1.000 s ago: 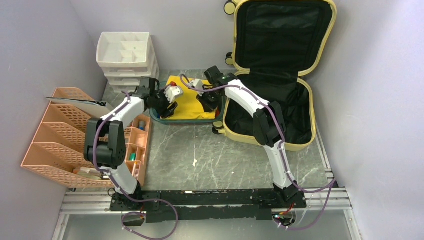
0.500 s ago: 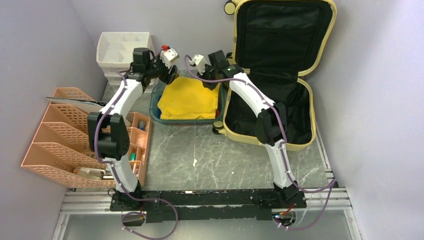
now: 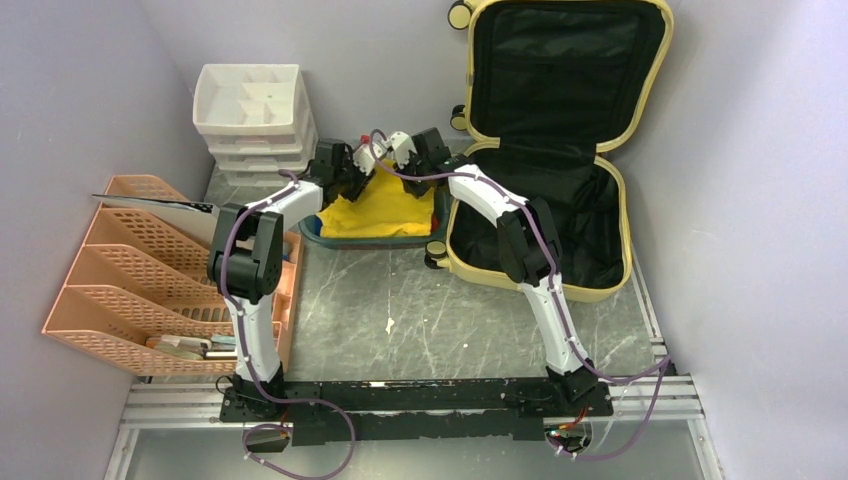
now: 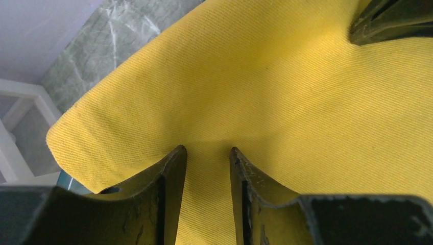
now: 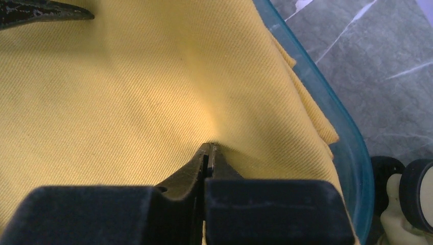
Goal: Open, take out, and arrange the luggage
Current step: Adjust the clothes in the bin.
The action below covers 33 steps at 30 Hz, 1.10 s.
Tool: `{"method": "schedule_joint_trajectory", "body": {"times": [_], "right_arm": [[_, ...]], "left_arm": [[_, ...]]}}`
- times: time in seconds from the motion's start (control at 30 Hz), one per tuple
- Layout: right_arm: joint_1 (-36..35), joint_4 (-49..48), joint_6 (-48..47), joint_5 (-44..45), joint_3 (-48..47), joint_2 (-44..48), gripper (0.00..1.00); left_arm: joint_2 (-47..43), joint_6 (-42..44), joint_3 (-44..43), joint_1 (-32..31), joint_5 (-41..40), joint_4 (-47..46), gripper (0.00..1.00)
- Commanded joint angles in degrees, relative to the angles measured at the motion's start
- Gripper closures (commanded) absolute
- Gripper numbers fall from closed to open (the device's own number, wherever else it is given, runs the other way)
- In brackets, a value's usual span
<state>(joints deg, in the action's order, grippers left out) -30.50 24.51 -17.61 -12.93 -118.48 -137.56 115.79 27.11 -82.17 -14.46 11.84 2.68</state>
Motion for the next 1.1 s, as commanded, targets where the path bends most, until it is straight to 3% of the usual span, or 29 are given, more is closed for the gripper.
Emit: {"method": "schedule_joint_trajectory", "body": {"times": [0.0,0.13,0.23,0.3,0.43,0.57,0.7,0.87,1.07], "right_arm": [[-0.2,-1.7,-1.1,1.5,2.9,0.5,1.0],[0.9,-1.0,-0.3,-0.7,1.3,2.9,1.0],[1.9,1.6,-0.1,-3.3,-2.0,5.0,1.0],[2.2,3.9,-0.9,-5.4,-4.1,7.1,1.0],[2.2,7.6,-2.2,-10.3,-5.1,12.5,1.0],[0.5,10.0,-4.7,-14.0,-0.8,17.9,0.99],[-2.1,8.1,-6.6,-15.3,10.0,22.3,0.99],[-4.4,4.2,-7.1,-14.8,20.2,22.0,1.0],[-5.8,7.9,-8.1,-13.3,19.9,13.7,1.0]], "left_arm": [[4.0,-1.7,2.4,2.2,-14.0,0.1,0.58],[3.1,-4.0,2.3,3.1,-11.5,1.2,0.57],[1.6,-6.6,-0.1,5.2,-5.2,3.5,0.55],[-0.4,-8.3,-1.0,6.7,0.6,3.2,0.5],[-4.1,-9.3,-3.4,7.3,1.9,3.1,0.42],[-7.6,-9.0,-4.0,7.3,4.1,5.2,0.35],[-12.1,-8.5,0.6,7.3,6.3,5.0,0.28],[-15.6,-4.7,8.2,7.3,2.0,4.4,0.29],[-14.4,-2.6,15.1,7.3,-7.4,1.1,0.31]]}}
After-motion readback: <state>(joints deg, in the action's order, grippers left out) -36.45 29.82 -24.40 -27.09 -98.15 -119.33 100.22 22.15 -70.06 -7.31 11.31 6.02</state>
